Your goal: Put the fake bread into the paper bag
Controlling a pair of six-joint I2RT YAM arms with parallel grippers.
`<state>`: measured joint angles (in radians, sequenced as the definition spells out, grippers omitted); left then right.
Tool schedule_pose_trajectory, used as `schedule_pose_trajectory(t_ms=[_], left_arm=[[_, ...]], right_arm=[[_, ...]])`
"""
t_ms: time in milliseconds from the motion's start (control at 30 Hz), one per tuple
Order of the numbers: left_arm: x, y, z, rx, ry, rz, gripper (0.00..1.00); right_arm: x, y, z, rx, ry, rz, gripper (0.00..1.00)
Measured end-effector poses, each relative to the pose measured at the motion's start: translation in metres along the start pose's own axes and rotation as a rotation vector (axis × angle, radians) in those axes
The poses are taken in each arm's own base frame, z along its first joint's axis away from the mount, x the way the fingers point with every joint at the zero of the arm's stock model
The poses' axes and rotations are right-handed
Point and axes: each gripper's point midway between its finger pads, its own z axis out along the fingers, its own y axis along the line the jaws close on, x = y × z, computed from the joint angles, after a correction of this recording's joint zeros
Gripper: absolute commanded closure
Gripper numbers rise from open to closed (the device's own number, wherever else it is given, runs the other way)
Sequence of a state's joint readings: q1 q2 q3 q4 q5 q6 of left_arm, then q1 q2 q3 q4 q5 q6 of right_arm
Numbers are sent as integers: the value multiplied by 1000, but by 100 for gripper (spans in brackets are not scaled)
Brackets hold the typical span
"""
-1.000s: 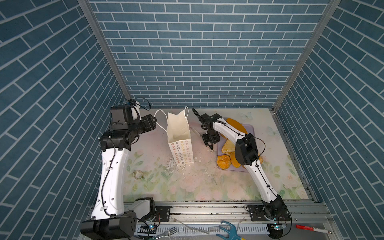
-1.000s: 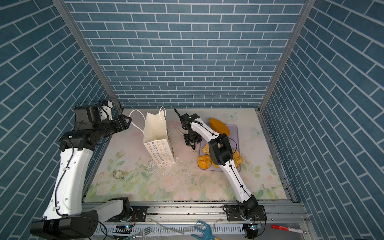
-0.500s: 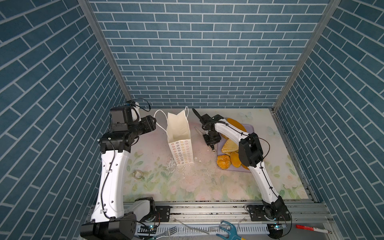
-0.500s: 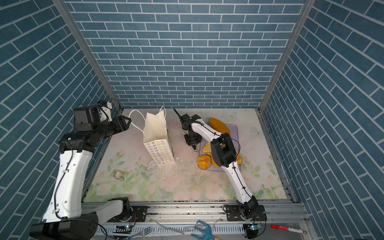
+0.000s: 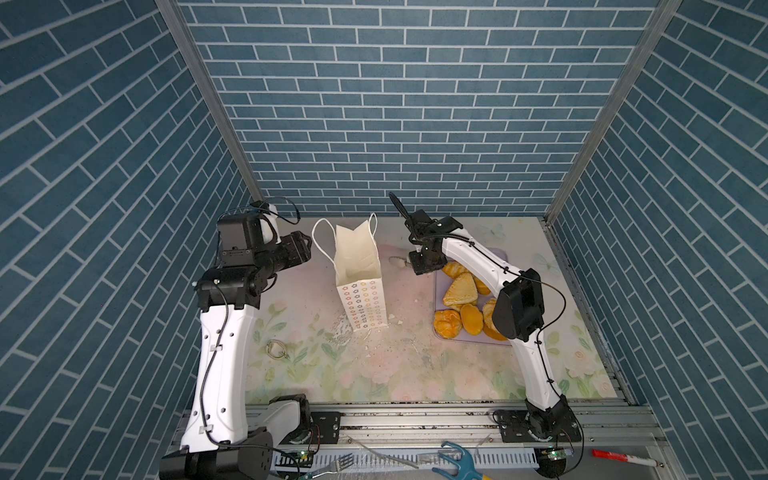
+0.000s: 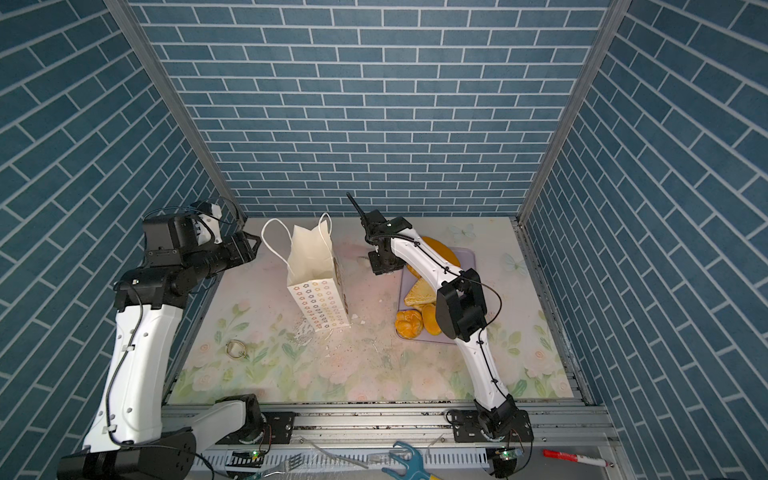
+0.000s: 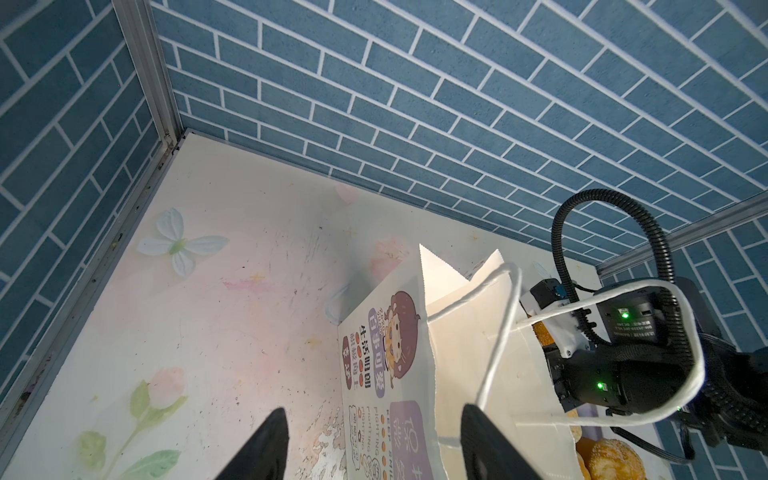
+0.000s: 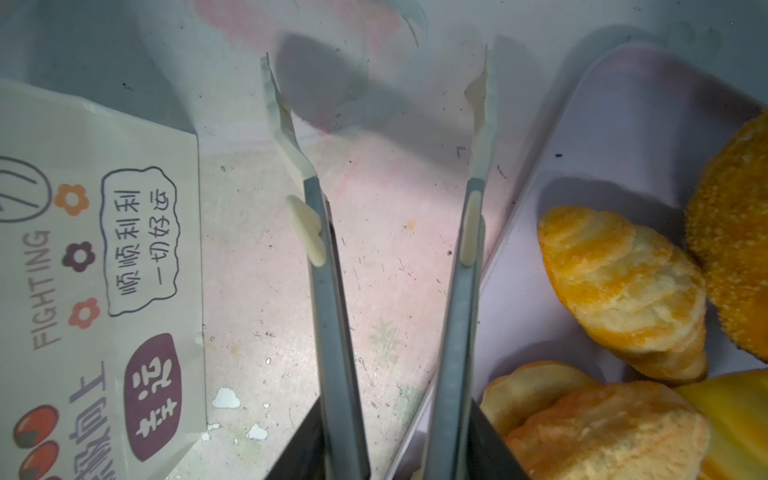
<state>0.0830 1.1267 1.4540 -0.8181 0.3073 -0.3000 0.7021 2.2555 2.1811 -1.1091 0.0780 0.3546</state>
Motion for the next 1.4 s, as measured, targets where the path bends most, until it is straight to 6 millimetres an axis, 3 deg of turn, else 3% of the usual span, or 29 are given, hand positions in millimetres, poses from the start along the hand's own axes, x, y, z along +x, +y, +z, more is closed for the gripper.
schedule_pose_trajectory(t_ms=[467,900,1200,1400], left_arm=[[0,0,0,0,-1,-1,33],[0,-1,0,4,0,-4,33],[0,-1,0,5,0,-7,33],[0,-1,0,7,1,-9,33]], right_arm=[[2,-1,2,21,-7,-7,56],[-13,-4,-41,11,-101,2,55],[-16,-5,-54,11,-117,1,54],[-13,-2,-52,-3,-106,-1,55]])
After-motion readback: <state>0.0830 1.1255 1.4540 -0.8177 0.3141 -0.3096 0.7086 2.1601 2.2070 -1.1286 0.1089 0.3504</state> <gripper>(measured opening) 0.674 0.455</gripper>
